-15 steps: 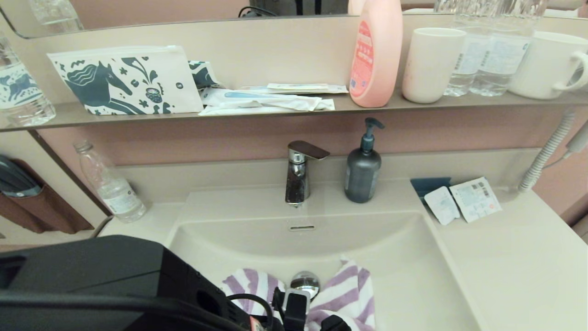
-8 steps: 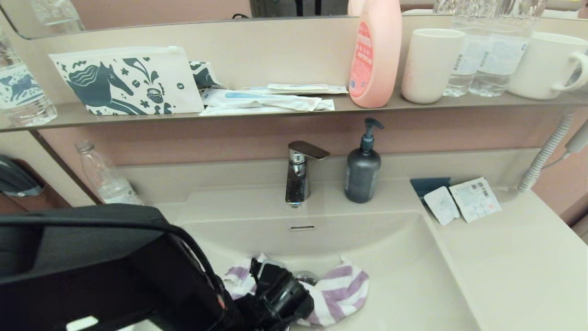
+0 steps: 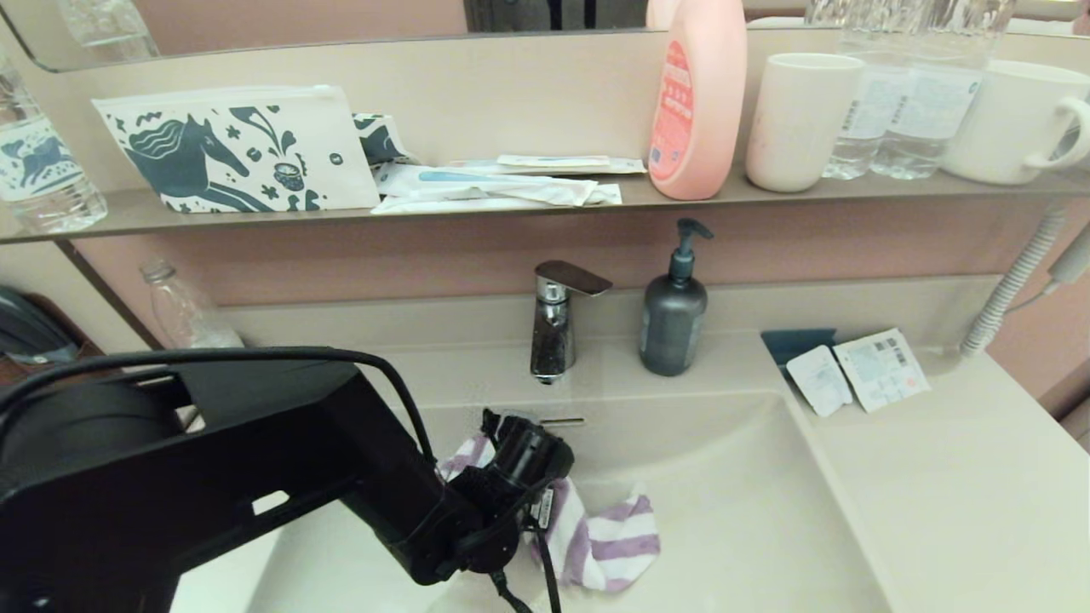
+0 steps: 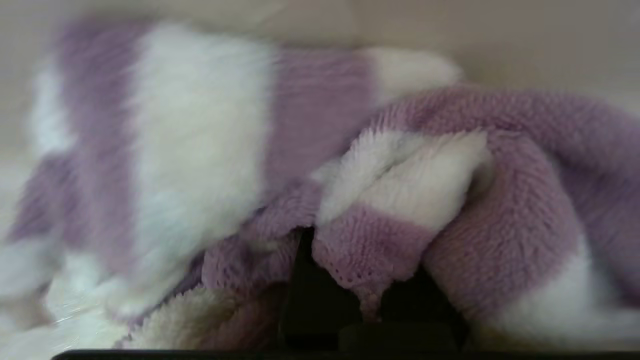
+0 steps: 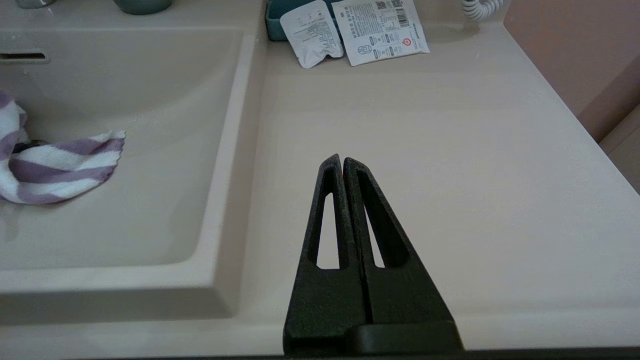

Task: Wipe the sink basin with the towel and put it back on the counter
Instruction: Wipe the sink

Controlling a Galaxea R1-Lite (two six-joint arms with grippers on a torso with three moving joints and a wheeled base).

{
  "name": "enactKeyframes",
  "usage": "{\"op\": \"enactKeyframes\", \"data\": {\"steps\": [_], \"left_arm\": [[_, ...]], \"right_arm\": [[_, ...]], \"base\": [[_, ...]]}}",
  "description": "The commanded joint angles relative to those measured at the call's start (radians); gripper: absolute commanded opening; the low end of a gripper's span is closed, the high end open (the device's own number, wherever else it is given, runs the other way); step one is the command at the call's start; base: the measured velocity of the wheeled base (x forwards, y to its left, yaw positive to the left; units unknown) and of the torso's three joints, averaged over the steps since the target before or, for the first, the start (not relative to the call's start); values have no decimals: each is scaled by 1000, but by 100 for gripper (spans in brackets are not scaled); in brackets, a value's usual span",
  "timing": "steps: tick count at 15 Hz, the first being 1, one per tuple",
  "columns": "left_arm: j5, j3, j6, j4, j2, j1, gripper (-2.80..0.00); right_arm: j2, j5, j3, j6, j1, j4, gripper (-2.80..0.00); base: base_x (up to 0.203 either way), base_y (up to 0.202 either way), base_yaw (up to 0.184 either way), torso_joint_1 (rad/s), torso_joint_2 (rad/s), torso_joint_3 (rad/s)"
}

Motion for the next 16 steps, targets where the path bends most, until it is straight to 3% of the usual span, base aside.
{"op": "enactKeyframes", "data": {"steps": [1,5,8,14,16], "left_arm": [[15,-60,-41,2,18,-83,-280],[40,-208,-249,242,13,-227,-280],[41,-346,-348,374,51,-308,-280],[16,-351,-583,656,79,-422,-280],[-30,-332,-644,758,70,-432,-280]], "right_arm": [[1,0,1,-1,0,0,-280],[1,0,0,-2,0,0,-280],[1,0,0,-1,0,0,-280],[1,0,0,-2,0,0,-280],[1,0,0,0,0,0,-280]], "base": [[0,0,0,0,0,0],[0,0,0,0,0,0],[0,0,0,0,0,0],[0,0,0,0,0,0],[0,0,0,0,0,0]]}}
